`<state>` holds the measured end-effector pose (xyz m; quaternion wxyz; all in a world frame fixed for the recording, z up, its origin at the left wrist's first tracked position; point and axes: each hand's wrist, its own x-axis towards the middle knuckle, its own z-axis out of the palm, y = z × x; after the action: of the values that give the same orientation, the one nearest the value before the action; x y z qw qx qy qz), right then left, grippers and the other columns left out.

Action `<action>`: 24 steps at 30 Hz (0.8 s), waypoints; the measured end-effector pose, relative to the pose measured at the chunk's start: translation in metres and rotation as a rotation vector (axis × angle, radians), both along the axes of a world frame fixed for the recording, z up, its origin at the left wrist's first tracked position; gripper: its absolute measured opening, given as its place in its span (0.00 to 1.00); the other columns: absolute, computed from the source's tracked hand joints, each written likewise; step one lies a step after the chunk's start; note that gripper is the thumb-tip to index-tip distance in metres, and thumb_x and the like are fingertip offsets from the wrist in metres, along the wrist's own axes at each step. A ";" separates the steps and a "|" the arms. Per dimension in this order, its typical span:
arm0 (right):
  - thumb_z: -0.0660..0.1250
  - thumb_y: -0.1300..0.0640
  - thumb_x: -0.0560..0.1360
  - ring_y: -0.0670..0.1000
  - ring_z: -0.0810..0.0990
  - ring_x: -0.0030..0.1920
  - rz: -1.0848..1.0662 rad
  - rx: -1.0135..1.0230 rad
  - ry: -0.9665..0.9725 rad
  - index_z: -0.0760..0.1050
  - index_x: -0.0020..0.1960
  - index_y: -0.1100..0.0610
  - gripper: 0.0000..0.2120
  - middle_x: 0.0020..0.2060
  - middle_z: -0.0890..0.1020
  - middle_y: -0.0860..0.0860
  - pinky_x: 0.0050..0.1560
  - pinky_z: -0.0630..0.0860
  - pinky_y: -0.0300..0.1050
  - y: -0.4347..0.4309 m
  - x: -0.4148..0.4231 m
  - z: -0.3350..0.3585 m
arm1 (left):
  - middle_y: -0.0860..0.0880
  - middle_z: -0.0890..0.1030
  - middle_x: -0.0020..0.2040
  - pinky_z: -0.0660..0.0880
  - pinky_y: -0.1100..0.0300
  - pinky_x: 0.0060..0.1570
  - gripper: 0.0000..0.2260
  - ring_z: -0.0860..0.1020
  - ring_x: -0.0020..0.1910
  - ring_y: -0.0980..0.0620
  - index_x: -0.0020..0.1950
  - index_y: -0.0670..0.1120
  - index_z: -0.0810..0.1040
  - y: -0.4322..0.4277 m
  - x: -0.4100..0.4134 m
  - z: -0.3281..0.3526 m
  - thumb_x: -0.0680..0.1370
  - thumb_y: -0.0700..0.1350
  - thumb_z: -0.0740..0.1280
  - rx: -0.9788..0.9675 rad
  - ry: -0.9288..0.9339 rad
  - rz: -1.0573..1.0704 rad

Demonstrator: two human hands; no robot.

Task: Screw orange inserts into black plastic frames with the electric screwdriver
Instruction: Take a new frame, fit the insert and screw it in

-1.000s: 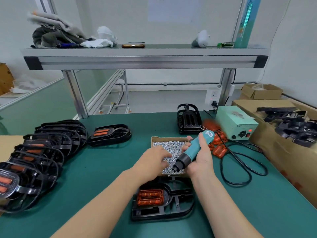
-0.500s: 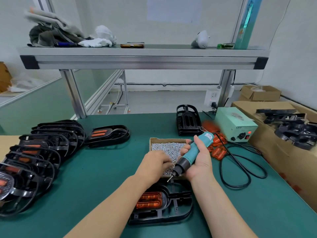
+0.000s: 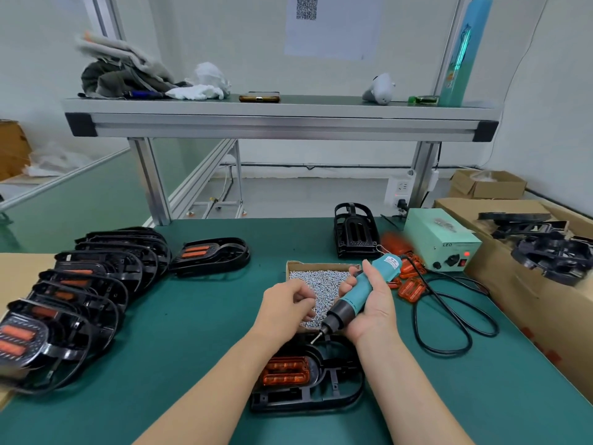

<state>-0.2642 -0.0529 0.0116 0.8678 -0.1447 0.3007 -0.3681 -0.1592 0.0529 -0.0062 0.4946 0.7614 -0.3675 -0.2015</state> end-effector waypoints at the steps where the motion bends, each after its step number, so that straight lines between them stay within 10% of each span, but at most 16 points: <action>1: 0.73 0.53 0.75 0.45 0.73 0.28 0.000 -0.001 0.003 0.75 0.47 0.58 0.10 0.33 0.76 0.49 0.28 0.72 0.36 0.001 0.000 0.000 | 0.47 0.84 0.37 0.83 0.56 0.39 0.05 0.82 0.33 0.56 0.43 0.44 0.80 0.005 -0.002 0.001 0.75 0.35 0.69 -0.035 0.067 0.012; 24: 0.71 0.61 0.77 0.44 0.75 0.24 -0.125 -0.022 0.025 0.75 0.45 0.56 0.05 0.31 0.79 0.49 0.24 0.74 0.35 0.041 0.013 0.003 | 0.32 0.83 0.45 0.80 0.63 0.38 0.12 0.85 0.40 0.44 0.46 0.31 0.83 0.100 -0.048 -0.013 0.64 0.31 0.76 -0.417 0.941 0.101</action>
<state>-0.2509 -0.0115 0.0145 0.8377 -0.1398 0.3157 -0.4231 -0.2068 0.1527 -0.0189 0.7568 0.4905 -0.1004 -0.4202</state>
